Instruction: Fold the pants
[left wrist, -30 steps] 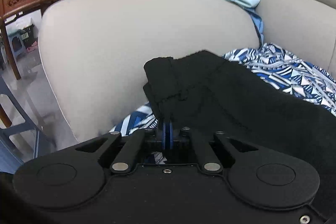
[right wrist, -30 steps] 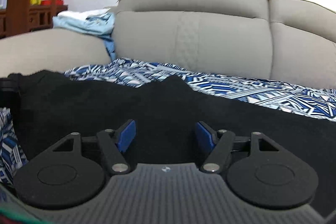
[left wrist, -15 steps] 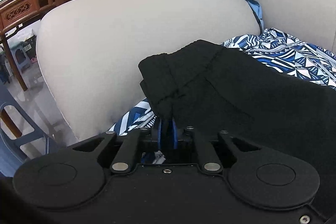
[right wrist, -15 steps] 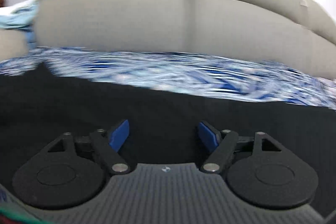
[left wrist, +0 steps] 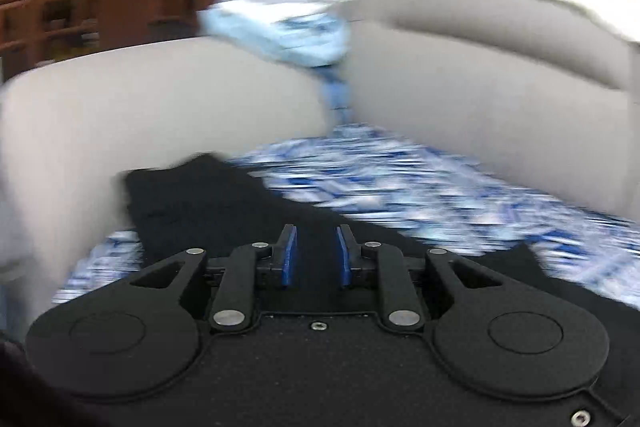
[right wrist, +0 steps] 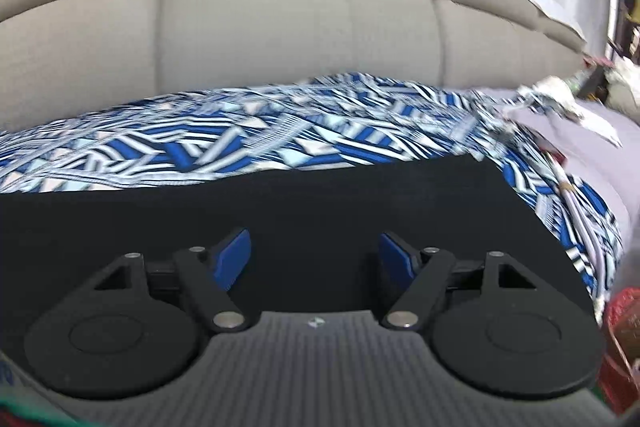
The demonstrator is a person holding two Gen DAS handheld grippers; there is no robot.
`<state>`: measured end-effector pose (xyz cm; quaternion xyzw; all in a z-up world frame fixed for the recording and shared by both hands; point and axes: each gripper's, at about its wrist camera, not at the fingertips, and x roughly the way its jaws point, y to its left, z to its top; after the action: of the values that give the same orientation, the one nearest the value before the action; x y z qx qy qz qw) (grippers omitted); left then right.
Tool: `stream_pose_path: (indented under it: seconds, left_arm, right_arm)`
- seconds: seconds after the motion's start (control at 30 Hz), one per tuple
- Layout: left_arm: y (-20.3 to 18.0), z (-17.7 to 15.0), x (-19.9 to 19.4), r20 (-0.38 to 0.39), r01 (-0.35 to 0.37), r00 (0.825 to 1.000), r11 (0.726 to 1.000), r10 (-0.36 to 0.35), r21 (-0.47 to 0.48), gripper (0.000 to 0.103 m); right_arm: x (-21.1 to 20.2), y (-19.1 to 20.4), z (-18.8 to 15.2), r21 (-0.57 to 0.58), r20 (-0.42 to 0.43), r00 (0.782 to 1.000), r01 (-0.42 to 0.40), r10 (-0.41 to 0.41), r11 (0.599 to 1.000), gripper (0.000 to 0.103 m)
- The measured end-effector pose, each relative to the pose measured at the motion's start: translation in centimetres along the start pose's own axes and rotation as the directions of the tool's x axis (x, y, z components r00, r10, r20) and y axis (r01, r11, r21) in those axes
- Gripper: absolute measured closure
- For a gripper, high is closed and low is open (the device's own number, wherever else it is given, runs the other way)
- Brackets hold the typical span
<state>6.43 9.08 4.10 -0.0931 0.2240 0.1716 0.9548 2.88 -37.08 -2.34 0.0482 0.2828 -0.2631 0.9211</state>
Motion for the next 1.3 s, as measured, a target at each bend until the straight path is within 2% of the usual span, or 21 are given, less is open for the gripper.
stream_pose_path:
  seconds: [0.07, 0.13, 0.23, 0.3, 0.37, 0.47, 0.63, 0.87, 1.3]
  left_arm:
    - [-2.2, -0.5, -1.1, 0.012, 0.126, 0.992, 0.992, -0.126, 0.026, 0.085]
    - [-4.7, -1.2, -1.8, 0.007, 0.205, 0.978, 0.975, -0.207, 0.087, 0.085]
    - [-8.0, -2.4, -1.4, -0.035, 0.256, 0.967, 0.95, -0.253, 0.182, 0.085]
    - [-9.7, -3.0, -0.1, -0.103, 0.264, 0.963, 0.94, -0.247, 0.215, 0.085]
    - [-10.9, -3.5, 1.6, -0.174, 0.251, 0.961, 0.944, -0.215, 0.217, 0.088]
    - [-11.6, -4.1, 3.8, -0.227, 0.202, 0.961, 0.959, -0.155, 0.198, 0.088]
    - [-12.1, -3.7, 5.5, -0.196, 0.144, 0.975, 0.97, -0.105, 0.197, 0.088]
    - [-12.8, -3.4, 7.3, -0.146, 0.096, 0.987, 0.967, -0.062, 0.235, 0.088]
    - [-13.2, -3.5, 8.1, -0.109, 0.052, 0.994, 0.973, -0.028, 0.225, 0.088]
  right_arm:
    - [0.3, -1.1, 0.1, 0.03, -0.01, 0.999, 0.039, -0.038, 0.999, 0.024]
    - [0.3, -2.1, 0.2, 0.057, -0.002, 0.997, 0.074, -0.074, 0.996, 0.024]
    - [0.4, -4.0, 0.4, 0.094, -0.003, 0.995, 0.104, -0.104, 0.99, 0.024]
    - [1.3, -5.1, 0.6, 0.117, -0.033, 0.993, 0.113, -0.11, 0.987, 0.029]
    - [2.2, -6.5, 0.8, 0.17, -0.066, 0.995, 0.091, -0.08, 0.981, 0.03]
    - [3.4, -7.6, 1.5, 0.201, -0.075, 0.996, 0.063, -0.049, 0.978, 0.031]
    - [5.3, -8.2, 2.7, 0.194, -0.075, 0.997, 0.04, -0.026, 0.98, 0.032]
    - [6.9, -8.4, 3.8, 0.161, -0.063, 0.998, 0.02, -0.01, 0.987, 0.033]
    - [7.5, -8.9, 4.3, 0.155, -0.056, 0.998, -0.011, 0.02, 0.988, 0.035]
